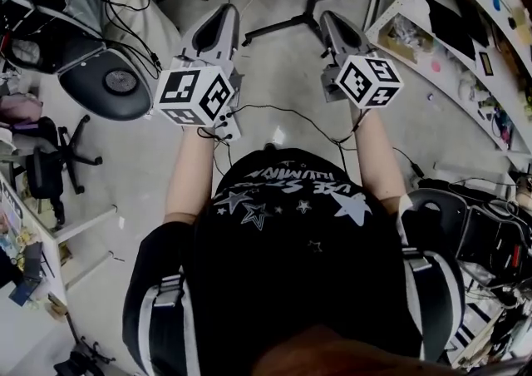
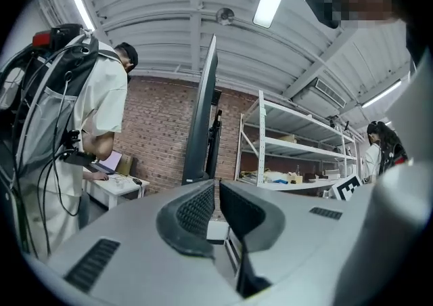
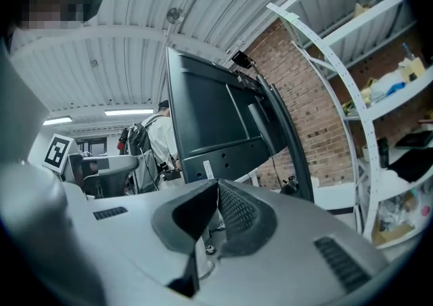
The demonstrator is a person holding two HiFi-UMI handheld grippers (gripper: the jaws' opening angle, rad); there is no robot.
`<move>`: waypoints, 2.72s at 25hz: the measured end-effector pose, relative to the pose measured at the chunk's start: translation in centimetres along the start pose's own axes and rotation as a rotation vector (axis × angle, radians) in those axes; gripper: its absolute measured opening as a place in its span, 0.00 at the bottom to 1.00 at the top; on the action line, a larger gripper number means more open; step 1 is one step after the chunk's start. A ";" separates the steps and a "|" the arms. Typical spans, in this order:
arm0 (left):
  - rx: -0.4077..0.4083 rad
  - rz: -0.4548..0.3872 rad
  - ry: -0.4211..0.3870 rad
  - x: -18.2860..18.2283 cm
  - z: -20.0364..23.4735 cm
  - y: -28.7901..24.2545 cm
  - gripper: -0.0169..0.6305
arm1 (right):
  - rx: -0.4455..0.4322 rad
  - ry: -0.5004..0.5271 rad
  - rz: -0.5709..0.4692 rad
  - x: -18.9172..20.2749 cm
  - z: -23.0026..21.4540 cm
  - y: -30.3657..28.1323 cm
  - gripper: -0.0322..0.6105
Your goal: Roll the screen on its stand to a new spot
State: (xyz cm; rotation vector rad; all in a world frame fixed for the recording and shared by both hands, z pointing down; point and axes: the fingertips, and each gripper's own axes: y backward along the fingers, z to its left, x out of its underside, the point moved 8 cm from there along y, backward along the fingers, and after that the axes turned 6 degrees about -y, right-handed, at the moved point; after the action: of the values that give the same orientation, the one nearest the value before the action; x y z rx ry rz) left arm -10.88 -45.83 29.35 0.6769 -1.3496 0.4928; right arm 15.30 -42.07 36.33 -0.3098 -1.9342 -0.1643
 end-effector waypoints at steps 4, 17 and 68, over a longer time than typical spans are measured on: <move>0.031 -0.011 -0.009 -0.4 1.8 -1.9 0.05 | -0.014 -0.019 -0.014 -0.1 -0.1 -2.2 0.06; -0.023 -0.059 -0.037 -1.4 4.3 -6.6 0.06 | -0.019 -0.029 -0.005 -1.8 -4.4 -6.7 0.06; -0.084 -0.092 -0.118 -6.7 4.6 -14.9 0.29 | -0.179 0.147 -0.070 -9.1 -4.0 -13.0 0.06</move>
State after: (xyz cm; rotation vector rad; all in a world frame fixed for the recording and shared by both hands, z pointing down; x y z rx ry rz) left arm -5.15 -59.31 20.79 0.7045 -1.4348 0.3249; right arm 18.22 -56.73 29.82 -0.3389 -1.7883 -0.3970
